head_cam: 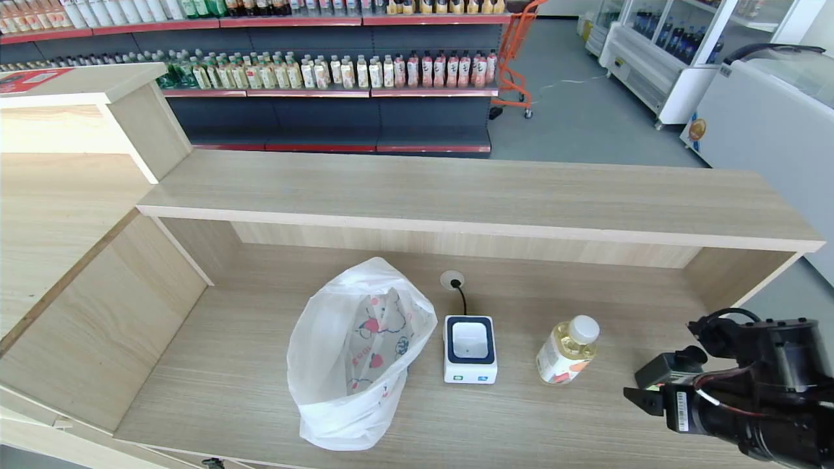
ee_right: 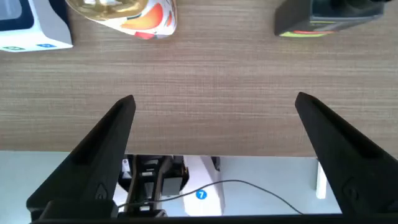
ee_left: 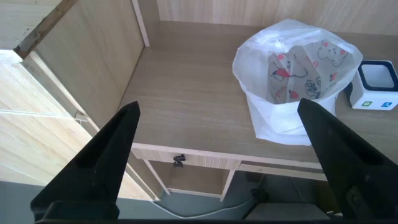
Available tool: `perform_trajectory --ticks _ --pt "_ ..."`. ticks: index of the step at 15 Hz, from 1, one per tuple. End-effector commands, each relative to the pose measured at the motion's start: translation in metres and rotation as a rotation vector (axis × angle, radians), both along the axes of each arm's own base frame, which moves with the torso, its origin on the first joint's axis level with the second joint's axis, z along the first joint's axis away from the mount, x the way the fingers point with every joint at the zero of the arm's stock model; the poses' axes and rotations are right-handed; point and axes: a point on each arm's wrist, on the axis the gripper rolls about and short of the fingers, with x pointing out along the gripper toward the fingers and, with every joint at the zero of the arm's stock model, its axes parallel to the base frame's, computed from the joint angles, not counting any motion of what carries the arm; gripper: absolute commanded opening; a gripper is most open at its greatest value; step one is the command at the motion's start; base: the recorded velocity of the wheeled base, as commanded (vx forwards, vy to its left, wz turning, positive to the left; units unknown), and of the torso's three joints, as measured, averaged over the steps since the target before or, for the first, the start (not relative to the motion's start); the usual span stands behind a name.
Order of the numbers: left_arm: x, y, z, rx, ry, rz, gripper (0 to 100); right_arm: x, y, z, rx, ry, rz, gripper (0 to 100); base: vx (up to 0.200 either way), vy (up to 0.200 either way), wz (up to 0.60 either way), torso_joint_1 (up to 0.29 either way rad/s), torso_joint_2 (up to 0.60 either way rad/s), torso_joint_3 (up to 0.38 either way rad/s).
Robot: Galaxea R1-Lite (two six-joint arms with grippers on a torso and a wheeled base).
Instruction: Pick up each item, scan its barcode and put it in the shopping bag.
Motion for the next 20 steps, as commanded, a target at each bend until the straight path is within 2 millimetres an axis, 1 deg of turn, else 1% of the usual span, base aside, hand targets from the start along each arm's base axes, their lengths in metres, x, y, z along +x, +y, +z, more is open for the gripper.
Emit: perform_trajectory --ticks 1,3,6,8,9,12,17,20 --pt "0.0 0.0 0.0 0.0 0.0 0.001 100 0.026 0.028 -0.038 -0.02 0.008 0.09 100 0.0 0.0 0.0 0.0 0.0 0.0" --pt "0.0 0.0 0.0 0.0 0.0 0.001 100 0.039 0.036 -0.05 -0.029 -0.047 0.124 100 0.0 0.0 0.0 0.0 0.0 0.0" --pt "0.0 0.0 0.0 -0.001 0.0 0.001 100 0.049 0.051 -0.064 -0.027 -0.125 0.179 100 0.0 0.0 0.0 0.0 0.0 0.0" --pt "0.0 0.0 0.0 0.0 0.0 0.001 100 0.052 0.057 -0.072 -0.038 -0.153 0.209 100 0.0 0.0 0.0 0.0 0.0 0.0" --pt "0.0 0.0 0.0 0.0 0.0 0.001 100 0.058 0.06 -0.077 -0.048 -0.183 0.223 100 0.0 0.0 0.0 0.0 0.0 0.0" --pt "0.0 0.0 0.0 0.0 0.0 0.001 100 0.077 0.067 -0.084 -0.063 -0.253 0.24 100 0.0 0.0 0.0 0.0 0.0 0.0" --pt "0.0 0.0 0.0 -0.001 0.0 0.001 100 0.109 0.081 -0.09 -0.074 -0.339 0.246 100 0.0 0.0 0.0 0.0 0.0 0.0" --pt "0.0 0.0 0.0 -0.001 0.0 0.001 100 0.119 0.085 -0.09 -0.066 -0.369 0.245 100 0.0 0.0 0.0 0.0 0.0 0.0"
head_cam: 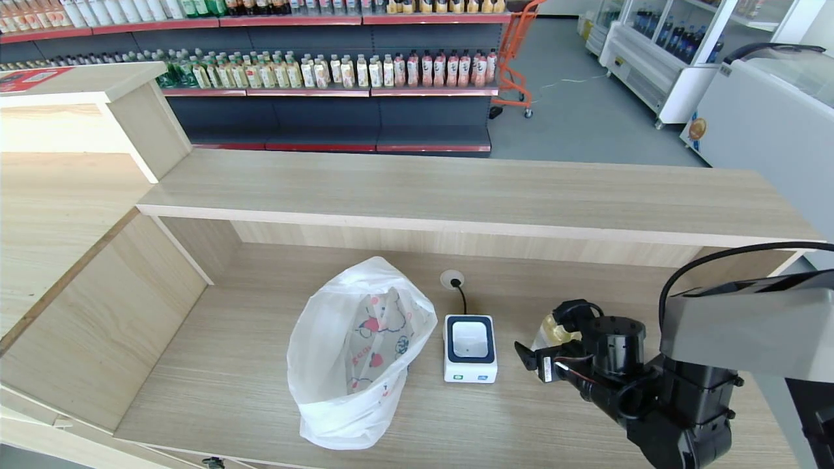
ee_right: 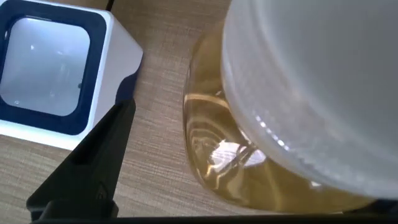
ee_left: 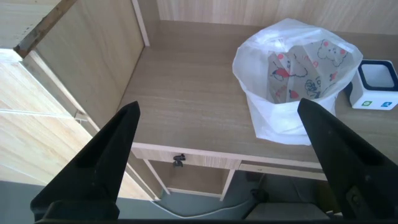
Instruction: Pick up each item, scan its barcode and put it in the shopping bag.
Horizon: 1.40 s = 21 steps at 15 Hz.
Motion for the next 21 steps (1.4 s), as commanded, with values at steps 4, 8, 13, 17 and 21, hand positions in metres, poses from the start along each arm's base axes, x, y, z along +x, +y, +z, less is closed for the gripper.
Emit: perform_trajectory --ticks 4,8,13,17,21 --pt "0.0 0.0 0.0 -0.001 0.0 0.0 100 0.015 0.006 -0.004 0.01 -0.068 0.009 100 0.0 0.0 0.0 0.0 0.0 0.0" --pt "0.0 0.0 0.0 0.001 0.0 0.0 100 0.016 0.006 -0.004 0.008 -0.093 0.015 0 0.0 0.0 0.0 0.0 0.0 0.0" --pt "0.0 0.0 0.0 0.001 0.0 0.0 100 0.018 0.004 -0.006 -0.029 -0.101 0.0 0 0.0 0.0 0.0 0.0 0.0 0.0" --pt "0.0 0.0 0.0 0.001 0.0 0.0 100 0.014 -0.002 0.019 0.023 -0.14 -0.024 0 0.0 0.0 0.0 0.0 0.0 0.0" --pt "0.0 0.0 0.0 0.001 0.0 0.0 100 -0.024 -0.03 0.123 0.274 -0.142 0.014 0 0.0 0.0 0.0 0.0 0.0 0.0"
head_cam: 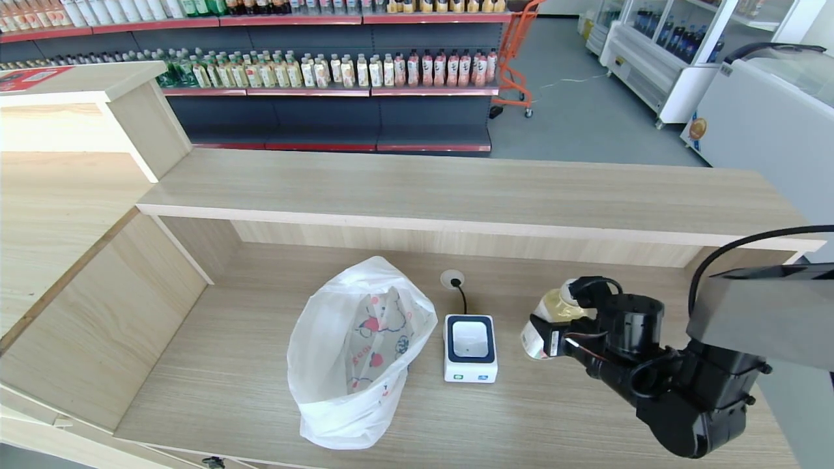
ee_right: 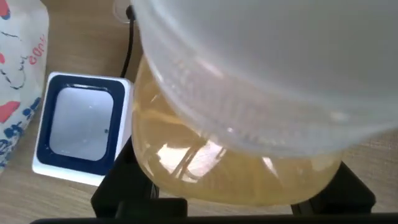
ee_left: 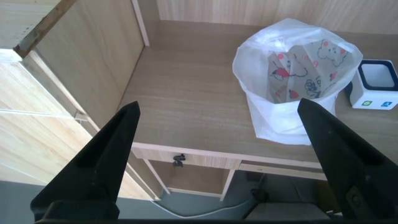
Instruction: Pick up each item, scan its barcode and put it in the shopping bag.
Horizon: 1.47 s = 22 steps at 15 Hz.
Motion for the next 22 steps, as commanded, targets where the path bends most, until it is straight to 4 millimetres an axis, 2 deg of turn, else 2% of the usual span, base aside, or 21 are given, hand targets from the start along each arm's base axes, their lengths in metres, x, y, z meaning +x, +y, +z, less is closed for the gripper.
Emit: perform_trajectory --ticks 1,2,4,6,7,9,13,19,22 --pt "0.0 0.0 0.0 -0.001 0.0 0.0 100 -0.046 -0.028 0.107 0.207 -0.043 0.115 0 0.0 0.0 0.0 0.0 0.0 0.0" --pt "0.0 0.0 0.0 0.001 0.0 0.0 100 -0.064 -0.034 0.124 0.258 0.008 0.215 0 0.0 0.0 0.0 0.0 0.0 0.0" --pt "0.0 0.0 0.0 -0.001 0.0 0.0 100 -0.09 -0.036 0.142 0.35 0.099 0.396 0 0.0 0.0 0.0 0.0 0.0 0.0" --pt "0.0 0.0 0.0 0.001 0.0 0.0 100 -0.1 -0.032 0.149 0.431 0.149 0.504 0 0.0 0.0 0.0 0.0 0.0 0.0" --pt "0.0 0.0 0.0 0.001 0.0 0.0 100 -0.105 -0.023 0.152 0.481 0.181 0.597 0 0.0 0.0 0.0 0.0 0.0 0.0" --pt "0.0 0.0 0.0 0.001 0.0 0.0 100 -0.106 -0.009 0.155 0.513 0.226 0.711 0 0.0 0.0 0.0 0.0 0.0 0.0" --pt "0.0 0.0 0.0 0.001 0.0 0.0 100 -0.108 0.014 0.144 0.506 0.305 0.814 0 0.0 0.0 0.0 0.0 0.0 0.0" --pt "0.0 0.0 0.0 -0.001 0.0 0.0 100 -0.096 0.033 0.153 0.506 0.299 0.924 0 0.0 0.0 0.0 0.0 0.0 0.0" --pt "0.0 0.0 0.0 0.001 0.0 0.0 100 -0.1 0.043 0.151 0.492 0.308 0.966 0 0.0 0.0 0.0 0.0 0.0 0.0"
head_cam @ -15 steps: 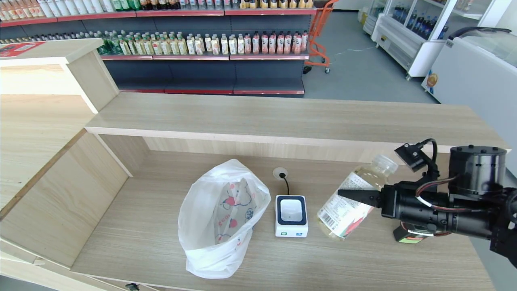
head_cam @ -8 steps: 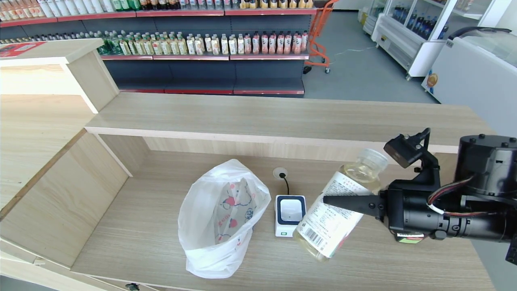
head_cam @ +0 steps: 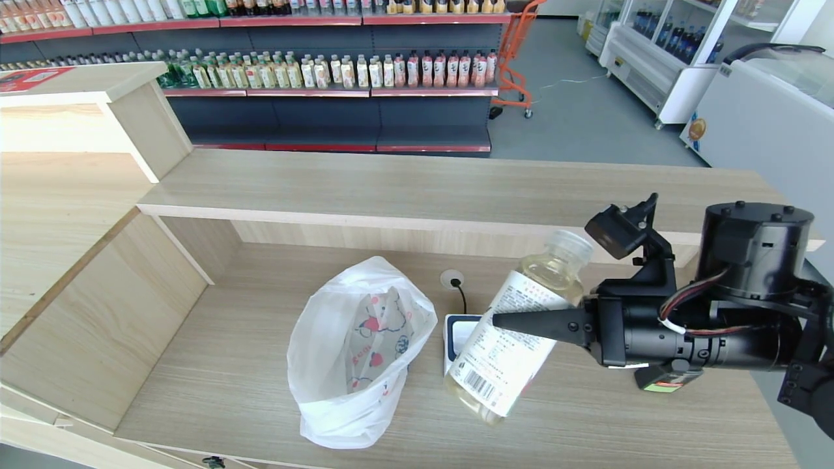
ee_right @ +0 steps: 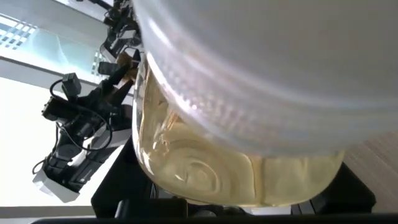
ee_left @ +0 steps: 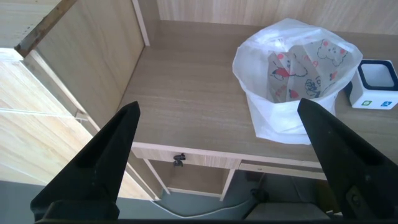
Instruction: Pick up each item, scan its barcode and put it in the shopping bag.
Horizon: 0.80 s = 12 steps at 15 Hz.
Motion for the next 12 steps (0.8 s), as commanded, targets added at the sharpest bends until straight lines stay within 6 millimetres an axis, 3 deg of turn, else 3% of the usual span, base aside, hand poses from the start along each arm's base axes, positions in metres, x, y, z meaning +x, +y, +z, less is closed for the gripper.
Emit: perform_trajectory --ticks 1,9,12 --pt "0.0 0.0 0.0 0.001 0.0 0.001 100 0.0 0.008 -0.005 -0.011 0.008 0.028 0 0.0 0.0 0.0 0.0 0.0 0.0" --pt "0.0 0.0 0.0 -0.001 0.0 0.001 100 0.004 0.023 -0.021 -0.069 -0.044 0.061 0 0.0 0.0 0.0 0.0 0.0 0.0" --pt "0.0 0.0 0.0 0.001 0.0 0.001 100 0.017 0.012 -0.027 -0.213 -0.244 -0.167 0 0.0 0.0 0.0 0.0 0.0 0.0"
